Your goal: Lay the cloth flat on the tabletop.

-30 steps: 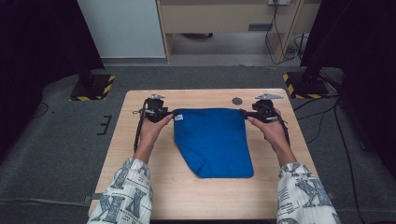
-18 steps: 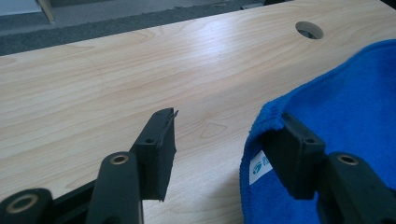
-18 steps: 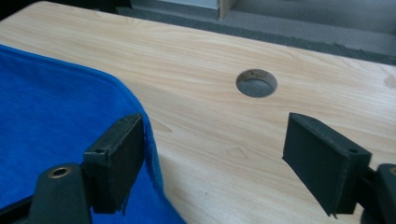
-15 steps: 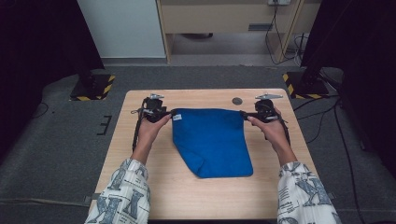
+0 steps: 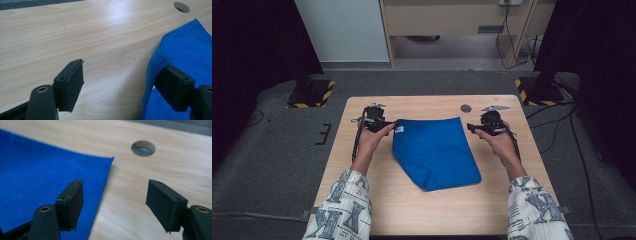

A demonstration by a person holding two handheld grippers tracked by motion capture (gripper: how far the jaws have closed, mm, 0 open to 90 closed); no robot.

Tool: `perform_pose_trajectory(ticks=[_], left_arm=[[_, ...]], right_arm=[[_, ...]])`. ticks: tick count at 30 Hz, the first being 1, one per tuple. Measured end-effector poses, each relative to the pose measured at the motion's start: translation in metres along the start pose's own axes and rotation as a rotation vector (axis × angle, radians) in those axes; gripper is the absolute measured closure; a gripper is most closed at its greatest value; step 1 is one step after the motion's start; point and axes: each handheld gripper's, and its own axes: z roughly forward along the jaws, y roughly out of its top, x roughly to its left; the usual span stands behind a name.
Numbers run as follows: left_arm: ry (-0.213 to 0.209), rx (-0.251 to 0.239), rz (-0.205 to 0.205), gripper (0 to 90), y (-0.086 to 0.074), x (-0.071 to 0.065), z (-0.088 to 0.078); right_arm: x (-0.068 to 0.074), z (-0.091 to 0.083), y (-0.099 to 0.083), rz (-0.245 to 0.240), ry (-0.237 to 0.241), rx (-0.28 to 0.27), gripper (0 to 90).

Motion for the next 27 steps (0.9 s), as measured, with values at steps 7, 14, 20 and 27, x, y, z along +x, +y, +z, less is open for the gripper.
perform_pose_trajectory(ticks=[7,14,20,27], left_arm=[[0.002,-0.016,-0.015,22.3,-0.001,0.004,-0.002],[-0.005,-0.011,-0.014,21.8,-0.003,0.004,-0.002],[-0.01,-0.016,-0.012,21.8,-0.003,0.004,-0.002],[-0.011,-0.026,-0.012,21.6,-0.003,0.007,-0.003]], right_arm=[[0.016,0.017,-0.016,-0.061,-0.026,0.063,28.3],[0.023,0.028,-0.025,-0.097,-0.043,0.116,28.5],[0.029,0.034,-0.03,-0.124,-0.067,0.143,29.2],[0.026,0.032,-0.037,-0.099,-0.07,0.129,29.4]])
